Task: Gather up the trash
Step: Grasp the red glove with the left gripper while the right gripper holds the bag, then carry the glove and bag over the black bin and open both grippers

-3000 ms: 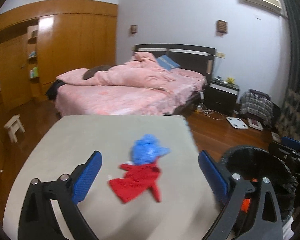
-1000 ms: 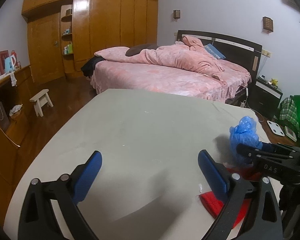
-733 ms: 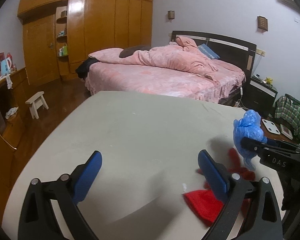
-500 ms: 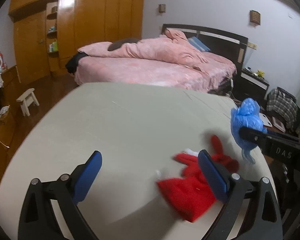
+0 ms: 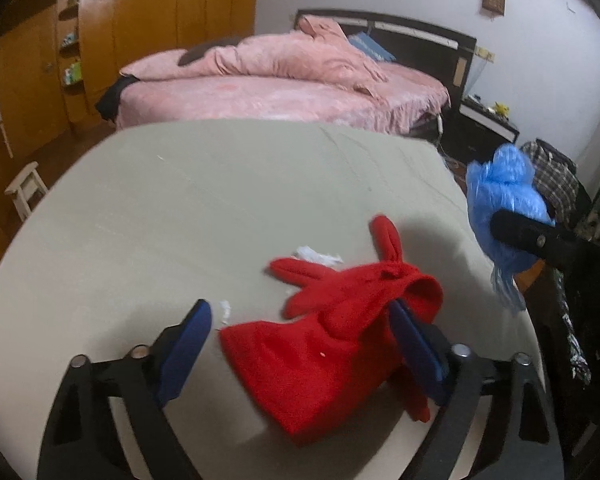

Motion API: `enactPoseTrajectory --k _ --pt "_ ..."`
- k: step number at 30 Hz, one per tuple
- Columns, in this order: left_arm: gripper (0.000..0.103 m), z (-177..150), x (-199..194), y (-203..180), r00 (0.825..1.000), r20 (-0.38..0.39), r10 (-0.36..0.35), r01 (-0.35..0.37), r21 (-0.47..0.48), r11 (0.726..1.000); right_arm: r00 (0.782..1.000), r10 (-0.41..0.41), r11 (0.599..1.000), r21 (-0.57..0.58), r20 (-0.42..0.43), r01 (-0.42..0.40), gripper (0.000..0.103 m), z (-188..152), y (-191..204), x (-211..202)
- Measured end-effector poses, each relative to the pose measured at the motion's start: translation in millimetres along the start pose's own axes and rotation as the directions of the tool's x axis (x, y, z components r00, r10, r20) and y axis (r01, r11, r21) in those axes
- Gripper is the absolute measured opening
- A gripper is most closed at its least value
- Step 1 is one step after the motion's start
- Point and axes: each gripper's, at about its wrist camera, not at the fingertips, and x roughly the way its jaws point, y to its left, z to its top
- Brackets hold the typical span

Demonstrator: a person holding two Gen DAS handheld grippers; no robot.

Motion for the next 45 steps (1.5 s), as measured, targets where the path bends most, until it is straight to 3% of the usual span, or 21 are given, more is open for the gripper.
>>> enactPoseTrajectory --k 4,7,9,12,25,30,36,45 --pt "0.064 0 9 -7 0.998 -0.047 -0.045 0.046 0.025 0.999 1.000 -0.002 1.000 -0.002 0.003 0.002 0.044 -1 0 -1" --pt "0.046 -2 11 -5 0.997 -0.058 -0.047 0.048 0.020 0.999 1.000 -0.004 1.000 0.003 0.003 0.004 0.044 0 -1 -1" --pt "0.026 -3 11 -3 0.997 -0.055 -0.049 0.049 0.010 0.999 1.000 -0.005 1.000 0.007 0.004 0.005 0.044 0 -2 -2" --pt "0.013 -5 8 -6 0.997 -0.051 -0.057 0.059 0.026 0.998 1.000 -0.007 1.000 0.009 0.007 0.007 0.044 0 -1 -4" --pt "0.010 4 -52 8 0.992 0.109 -0.070 0.071 -0.012 0.997 0.998 0.027 1.000 -0.013 0.050 -0.027 0.044 5 9 -34" --pt "0.010 0 -77 9 0.988 0.137 -0.073 0.075 -0.008 0.997 0.997 0.047 0.999 -0.028 0.058 -0.045 0.044 2 16 -47" --pt "0.010 -12 -89 11 0.988 0.133 -0.082 0.084 -0.016 0.996 0.997 0.058 0.998 -0.035 0.045 -0.057 0.044 -4 21 -54" --pt "0.010 -19 -72 15 0.994 0.087 -0.065 0.068 -0.029 0.997 0.999 0.050 0.998 -0.038 0.011 -0.049 0.044 -13 23 -46"
